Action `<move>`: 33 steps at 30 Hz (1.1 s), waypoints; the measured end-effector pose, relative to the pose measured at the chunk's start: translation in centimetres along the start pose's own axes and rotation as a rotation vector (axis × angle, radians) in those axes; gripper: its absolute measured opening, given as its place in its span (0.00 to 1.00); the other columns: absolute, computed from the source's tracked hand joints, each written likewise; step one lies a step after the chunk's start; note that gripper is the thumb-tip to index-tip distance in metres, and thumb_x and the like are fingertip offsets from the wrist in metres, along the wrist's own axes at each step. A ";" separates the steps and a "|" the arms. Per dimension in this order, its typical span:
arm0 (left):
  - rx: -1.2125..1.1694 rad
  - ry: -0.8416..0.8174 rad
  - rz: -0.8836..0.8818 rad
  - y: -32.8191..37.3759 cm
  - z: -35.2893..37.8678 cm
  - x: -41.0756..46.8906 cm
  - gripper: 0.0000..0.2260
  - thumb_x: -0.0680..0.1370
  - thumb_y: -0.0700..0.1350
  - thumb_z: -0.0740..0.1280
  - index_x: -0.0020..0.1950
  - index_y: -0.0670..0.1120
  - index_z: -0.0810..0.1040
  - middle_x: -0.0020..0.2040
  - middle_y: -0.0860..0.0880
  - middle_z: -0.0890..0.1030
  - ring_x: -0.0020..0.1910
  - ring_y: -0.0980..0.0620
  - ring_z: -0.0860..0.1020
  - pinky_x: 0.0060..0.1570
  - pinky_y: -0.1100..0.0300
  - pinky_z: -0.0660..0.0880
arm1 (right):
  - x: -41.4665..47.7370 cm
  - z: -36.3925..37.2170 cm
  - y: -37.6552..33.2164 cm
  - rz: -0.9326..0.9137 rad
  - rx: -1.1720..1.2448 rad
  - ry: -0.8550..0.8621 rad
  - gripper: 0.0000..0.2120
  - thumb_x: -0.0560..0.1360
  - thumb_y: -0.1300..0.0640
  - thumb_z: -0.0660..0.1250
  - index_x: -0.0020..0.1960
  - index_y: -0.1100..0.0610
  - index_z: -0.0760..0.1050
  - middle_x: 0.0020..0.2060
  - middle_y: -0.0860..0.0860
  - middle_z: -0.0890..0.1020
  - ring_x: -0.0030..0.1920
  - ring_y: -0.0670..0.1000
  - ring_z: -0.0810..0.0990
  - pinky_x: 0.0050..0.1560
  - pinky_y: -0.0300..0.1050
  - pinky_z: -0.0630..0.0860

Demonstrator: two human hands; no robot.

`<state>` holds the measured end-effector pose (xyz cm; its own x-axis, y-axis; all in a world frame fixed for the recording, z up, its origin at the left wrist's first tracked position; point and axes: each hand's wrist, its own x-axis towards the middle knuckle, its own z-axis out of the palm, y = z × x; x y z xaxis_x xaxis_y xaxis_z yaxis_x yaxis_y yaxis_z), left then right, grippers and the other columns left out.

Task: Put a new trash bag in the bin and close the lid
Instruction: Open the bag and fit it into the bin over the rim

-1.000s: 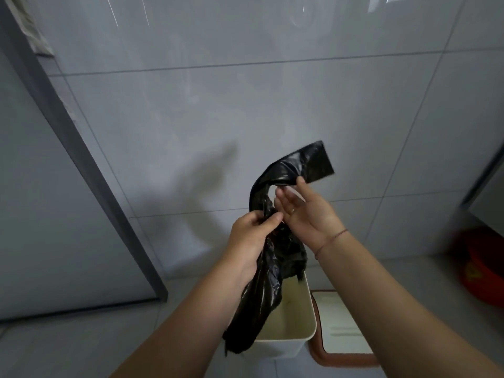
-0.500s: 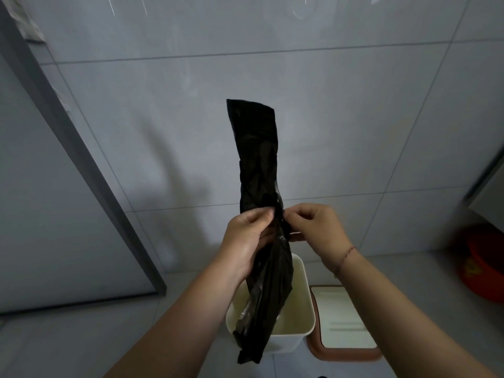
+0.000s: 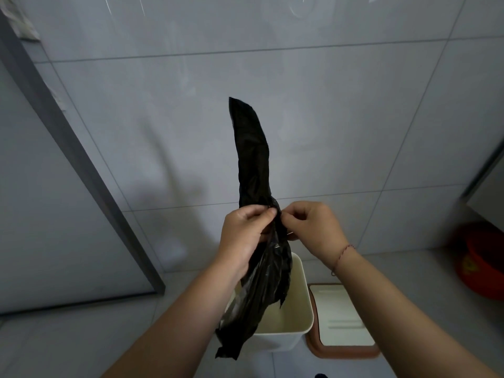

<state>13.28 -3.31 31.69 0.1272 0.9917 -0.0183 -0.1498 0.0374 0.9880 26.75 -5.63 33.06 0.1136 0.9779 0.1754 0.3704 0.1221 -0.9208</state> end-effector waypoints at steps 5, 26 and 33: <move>-0.083 0.030 -0.066 0.0 -0.3 0.4 0.04 0.74 0.41 0.69 0.42 0.44 0.83 0.36 0.46 0.86 0.36 0.49 0.85 0.35 0.61 0.79 | 0.4 -0.1 0.8 0.141 0.324 0.050 0.14 0.73 0.64 0.65 0.31 0.55 0.80 0.26 0.49 0.82 0.30 0.48 0.82 0.32 0.38 0.79; 0.071 -0.074 -0.278 -1.6 -7.9 2.1 0.21 0.59 0.54 0.77 0.47 0.47 0.80 0.42 0.48 0.85 0.38 0.54 0.84 0.35 0.62 0.78 | 0.1 -3.9 4.8 0.543 0.706 -0.148 0.18 0.75 0.49 0.63 0.55 0.62 0.78 0.46 0.58 0.85 0.46 0.57 0.83 0.49 0.51 0.79; 0.726 -0.038 -0.059 -2.6 -9.1 2.7 0.08 0.65 0.42 0.76 0.39 0.53 0.82 0.35 0.55 0.84 0.38 0.54 0.81 0.40 0.62 0.77 | 0.4 -3.7 6.5 0.238 -0.190 -0.044 0.21 0.70 0.70 0.68 0.60 0.56 0.74 0.52 0.53 0.79 0.47 0.49 0.78 0.40 0.30 0.77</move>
<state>5.10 0.44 27.65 0.1510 0.9851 -0.0826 0.5447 -0.0132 0.8385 32.63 -5.11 28.44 0.1792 0.9822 -0.0565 0.5047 -0.1411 -0.8517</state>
